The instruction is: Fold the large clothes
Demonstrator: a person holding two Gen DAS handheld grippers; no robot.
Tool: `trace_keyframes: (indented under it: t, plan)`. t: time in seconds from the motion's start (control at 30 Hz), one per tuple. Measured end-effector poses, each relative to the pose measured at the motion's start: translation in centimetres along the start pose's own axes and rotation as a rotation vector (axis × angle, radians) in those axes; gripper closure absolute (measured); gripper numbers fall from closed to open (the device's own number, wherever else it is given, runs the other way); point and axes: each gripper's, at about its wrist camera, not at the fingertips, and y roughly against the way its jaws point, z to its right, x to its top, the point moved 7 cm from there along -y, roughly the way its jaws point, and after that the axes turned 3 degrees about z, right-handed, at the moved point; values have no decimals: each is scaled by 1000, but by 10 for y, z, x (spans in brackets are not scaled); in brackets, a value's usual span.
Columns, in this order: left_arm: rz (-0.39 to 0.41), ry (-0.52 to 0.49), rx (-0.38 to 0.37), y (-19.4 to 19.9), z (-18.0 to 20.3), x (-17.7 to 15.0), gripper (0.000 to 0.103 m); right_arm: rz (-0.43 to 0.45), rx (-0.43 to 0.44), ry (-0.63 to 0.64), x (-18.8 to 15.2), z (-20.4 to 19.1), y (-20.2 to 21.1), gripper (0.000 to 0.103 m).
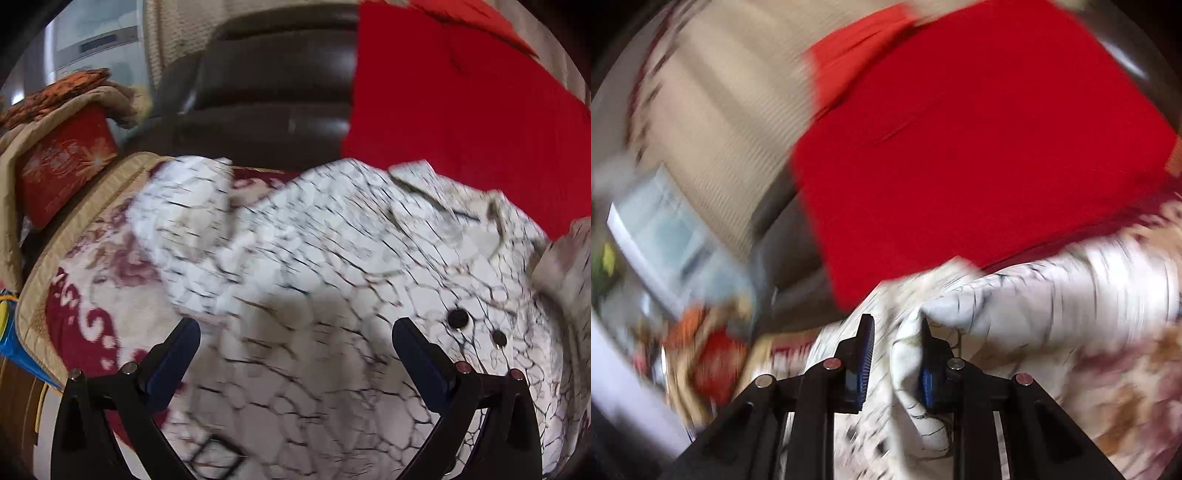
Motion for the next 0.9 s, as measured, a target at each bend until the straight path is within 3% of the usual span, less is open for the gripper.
trace_keyframes:
  t: [0.1,0.17,0.2,0.23,0.3,0.37,0.43,0.57,0.77,0.9]
  plan:
    - [44,48,18,11,-22,7,0,-160,23,101,-50,-43,-32,76]
    - [76,64,39,17,-34,11,0,-310,-19,92,-94,-50,-53,72]
    - [86,62,47,19,-37,11,0,-383,-42,69,-116,-45,-58,64]
    - [88,55,45,18,-37,11,0,-450,-55,23,-136,-39,-62,48]
    - [72,31,14,17,-31,9,0,-499,-9,-102,-157,-29,-57,35]
    - [53,16,-38,20,-20,8,0,-472,5,-211,-159,-20,-44,31]
    - [45,-1,-108,29,-3,9,0,-431,69,-305,-153,-21,-25,18]
    - [35,-81,-235,51,43,14,0,-293,220,-587,-130,13,10,15]
    - [-38,-258,-268,59,136,4,0,32,262,-949,-95,106,57,15]
    - [-100,-354,-265,47,195,-17,0,92,265,-1035,-90,136,74,15]
